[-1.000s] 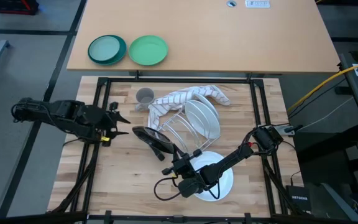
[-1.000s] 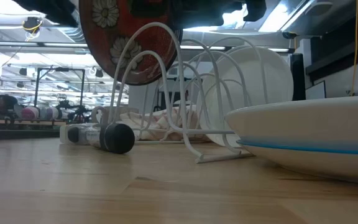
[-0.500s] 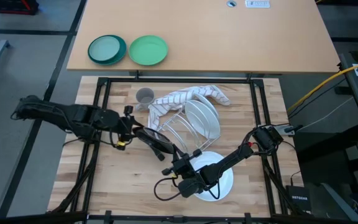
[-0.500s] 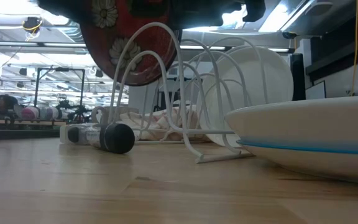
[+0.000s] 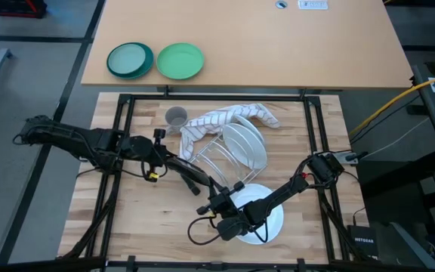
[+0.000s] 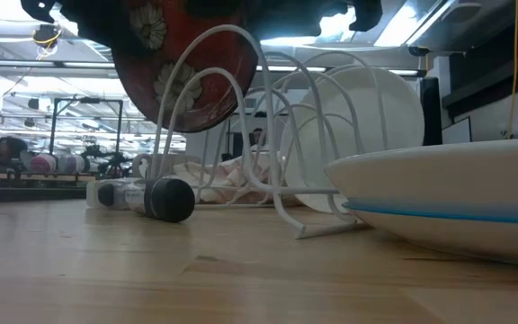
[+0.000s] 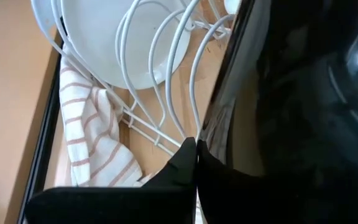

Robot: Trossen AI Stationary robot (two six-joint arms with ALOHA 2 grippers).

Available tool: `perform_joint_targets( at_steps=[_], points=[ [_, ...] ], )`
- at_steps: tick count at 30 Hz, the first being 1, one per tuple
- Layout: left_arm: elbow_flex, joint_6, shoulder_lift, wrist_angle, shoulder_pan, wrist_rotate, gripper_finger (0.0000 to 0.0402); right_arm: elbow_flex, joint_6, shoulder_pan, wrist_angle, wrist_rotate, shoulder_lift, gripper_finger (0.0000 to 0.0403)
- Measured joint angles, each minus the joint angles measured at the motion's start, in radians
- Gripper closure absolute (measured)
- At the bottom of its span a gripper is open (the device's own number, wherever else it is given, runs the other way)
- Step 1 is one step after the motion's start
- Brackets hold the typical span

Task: Sort dishes
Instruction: Put the red patterned plate in the dish rack

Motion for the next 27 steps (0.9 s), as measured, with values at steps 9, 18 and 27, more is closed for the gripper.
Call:
perform_joint_targets(
  at_steps=[9, 18, 27],
  points=[
    [0.0, 0.039, -0.001, 0.001, 0.0, -0.006, 0.0388, 0.0, -0.003, 0.0, -0.003, -0.032, 0.0, 0.0367],
    [-0.001, 0.066, 0.002, 0.027, 0.0, -0.005, 0.0388, 0.001, -0.022, 0.006, 0.016, -0.087, -0.002, 0.0253],
    [-0.001, 0.101, 0.01, 0.039, 0.0, -0.003, 0.0388, 0.001, -0.341, 0.053, 0.168, -0.096, -0.034, 0.0208]
  ],
)
